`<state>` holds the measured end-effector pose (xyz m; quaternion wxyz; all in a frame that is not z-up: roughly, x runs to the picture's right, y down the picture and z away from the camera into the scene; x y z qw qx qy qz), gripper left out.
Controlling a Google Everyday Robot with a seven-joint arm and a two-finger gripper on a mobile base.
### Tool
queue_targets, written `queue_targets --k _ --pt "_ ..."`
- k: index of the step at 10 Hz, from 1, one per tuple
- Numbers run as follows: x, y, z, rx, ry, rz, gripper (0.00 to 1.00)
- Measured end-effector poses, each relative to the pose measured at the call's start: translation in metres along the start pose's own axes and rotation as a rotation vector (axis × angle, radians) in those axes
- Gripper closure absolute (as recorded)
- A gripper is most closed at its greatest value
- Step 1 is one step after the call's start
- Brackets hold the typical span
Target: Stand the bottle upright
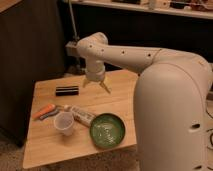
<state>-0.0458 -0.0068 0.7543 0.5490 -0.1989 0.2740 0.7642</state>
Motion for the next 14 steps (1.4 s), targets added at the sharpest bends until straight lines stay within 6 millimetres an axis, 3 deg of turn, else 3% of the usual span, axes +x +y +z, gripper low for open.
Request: queue_targets --k 9,12,14 --pt "-0.002 0.002 -0.001 -0.011 0.002 -0.027 0.2" --pt "0.005 0.041 -0.006 -0.062 0.001 -0.259 0.2" --pt "0.007 0.069 -0.009 -0.025 -0.013 -0.321 0.2"
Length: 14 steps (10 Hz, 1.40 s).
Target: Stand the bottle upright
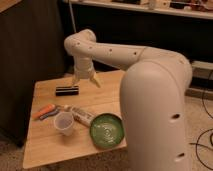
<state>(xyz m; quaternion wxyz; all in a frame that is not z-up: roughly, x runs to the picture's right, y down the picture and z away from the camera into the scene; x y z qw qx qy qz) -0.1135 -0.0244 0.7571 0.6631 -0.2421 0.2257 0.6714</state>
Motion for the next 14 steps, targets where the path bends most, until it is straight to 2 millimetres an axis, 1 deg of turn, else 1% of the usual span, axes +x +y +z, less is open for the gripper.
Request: queue_targets --k 2,5,6,8,9,10,12,13,14 --pt "-0.003 -0.005 0.0 0.011 -0.005 0.005 0.2" --pt "0.0 -0.002 0.0 -0.001 -0.007 -0.02 0.2" --pt "0.008 0.002 -0.003 -0.083 -0.033 -0.101 0.2" --pt "0.017 0.003 -0.003 -0.205 -0.057 -0.192 0.2" --pt "0.023 0.006 -0.003 -0.256 -0.07 -0.232 0.2" --pt "0.028 0.01 -0.003 -0.259 -0.083 -0.267 0.2" --pt "0.032 0.02 -0.003 -0.168 -0.099 -0.32 0.2" --pt "0.03 0.028 0.001 -0.086 -0.099 -0.347 0.2" --pt "0.029 0.041 0.01 -0.02 -0.087 -0.38 0.2"
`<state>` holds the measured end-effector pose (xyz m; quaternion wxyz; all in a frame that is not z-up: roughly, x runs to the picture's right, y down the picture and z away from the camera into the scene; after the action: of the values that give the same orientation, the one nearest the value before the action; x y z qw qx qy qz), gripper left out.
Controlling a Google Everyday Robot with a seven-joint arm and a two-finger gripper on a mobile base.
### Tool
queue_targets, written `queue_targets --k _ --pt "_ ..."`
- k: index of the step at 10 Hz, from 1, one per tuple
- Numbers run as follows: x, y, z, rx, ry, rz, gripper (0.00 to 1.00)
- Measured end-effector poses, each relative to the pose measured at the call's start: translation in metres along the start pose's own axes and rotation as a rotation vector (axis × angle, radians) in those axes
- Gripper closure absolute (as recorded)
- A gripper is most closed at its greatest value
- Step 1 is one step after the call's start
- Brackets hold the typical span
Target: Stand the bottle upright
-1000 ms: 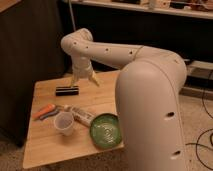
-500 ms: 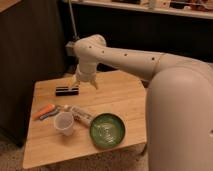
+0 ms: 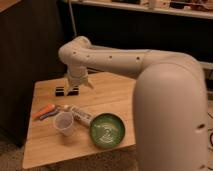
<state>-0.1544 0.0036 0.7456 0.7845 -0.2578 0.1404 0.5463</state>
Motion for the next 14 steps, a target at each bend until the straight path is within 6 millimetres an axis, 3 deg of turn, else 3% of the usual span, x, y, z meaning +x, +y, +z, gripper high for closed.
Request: queue_targets --k 3,7,14 --pt "-0.002 0.003 0.031 0.035 0.063 -0.07 0.2" --pt "0.006 0.01 0.049 -0.081 0.121 -0.141 0.2" --pt "0.043 -0.005 0.085 -0.073 0.243 -0.16 0.2"
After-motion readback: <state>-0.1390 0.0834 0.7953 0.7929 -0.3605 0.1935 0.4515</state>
